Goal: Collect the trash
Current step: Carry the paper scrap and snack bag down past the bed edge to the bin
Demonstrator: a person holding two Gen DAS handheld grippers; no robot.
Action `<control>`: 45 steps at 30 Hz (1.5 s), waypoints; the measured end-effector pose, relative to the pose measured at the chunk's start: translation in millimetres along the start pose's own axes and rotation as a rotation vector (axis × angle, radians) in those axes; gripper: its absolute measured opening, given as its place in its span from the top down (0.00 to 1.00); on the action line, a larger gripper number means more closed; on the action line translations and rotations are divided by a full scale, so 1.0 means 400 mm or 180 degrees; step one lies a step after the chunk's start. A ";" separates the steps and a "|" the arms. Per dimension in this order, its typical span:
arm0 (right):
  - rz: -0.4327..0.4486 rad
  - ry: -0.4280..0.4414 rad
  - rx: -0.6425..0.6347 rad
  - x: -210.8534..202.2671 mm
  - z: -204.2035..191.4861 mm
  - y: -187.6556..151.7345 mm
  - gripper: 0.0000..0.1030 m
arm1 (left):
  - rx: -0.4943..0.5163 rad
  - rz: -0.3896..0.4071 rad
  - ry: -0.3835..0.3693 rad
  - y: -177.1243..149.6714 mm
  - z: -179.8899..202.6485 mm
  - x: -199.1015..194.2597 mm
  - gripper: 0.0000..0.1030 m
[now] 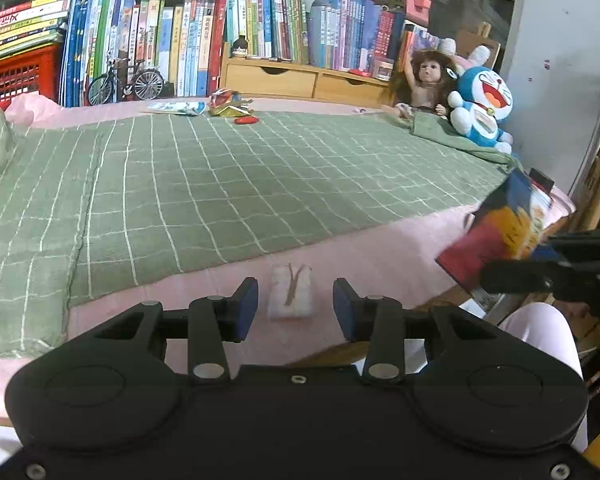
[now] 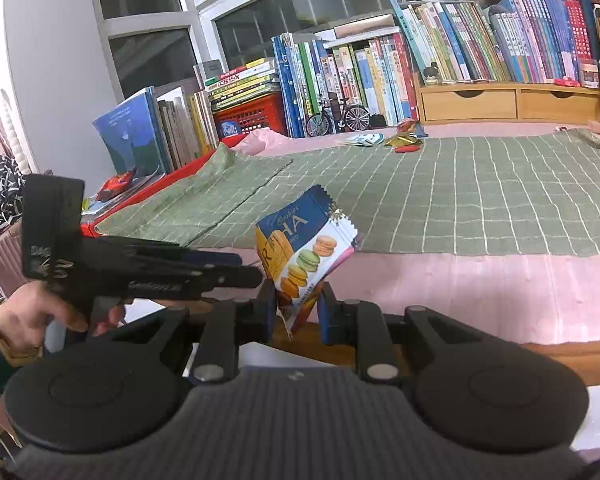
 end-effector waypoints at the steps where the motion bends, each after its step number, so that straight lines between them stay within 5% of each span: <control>1: -0.0006 -0.0006 -0.0005 0.000 -0.001 -0.002 0.76 | 0.0003 -0.0001 0.0008 0.001 -0.002 0.006 0.64; 3: -0.0012 -0.0007 -0.0001 0.000 -0.002 -0.004 0.76 | 0.0052 -0.0001 0.0031 -0.002 -0.002 0.017 0.66; 5: -0.0014 0.0004 0.0012 0.002 -0.003 -0.005 0.76 | 0.0118 0.0012 0.0089 -0.003 0.000 0.020 0.78; 23: -0.0223 0.0211 -0.0072 0.008 -0.062 -0.062 0.76 | 0.0061 0.0100 0.0005 -0.061 0.041 -0.131 0.78; 34: -0.0527 0.0431 -0.0115 0.023 -0.119 -0.152 0.76 | -0.0121 -0.0171 -0.0104 -0.197 0.071 -0.169 0.78; 45: -0.0717 0.0299 -0.0167 0.030 -0.126 -0.219 0.76 | -0.0240 -0.0482 -0.0134 -0.279 0.059 -0.133 0.78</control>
Point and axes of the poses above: each gripper's, at about its wrist camera, not at the fingertips, and x roughly the way its jaws point, z to its right, y to its top, the point moved 5 cm from there along x, roughly the way its jaws point, and after that the axes turned 5 degrees about -y, right-handed, at the moved point
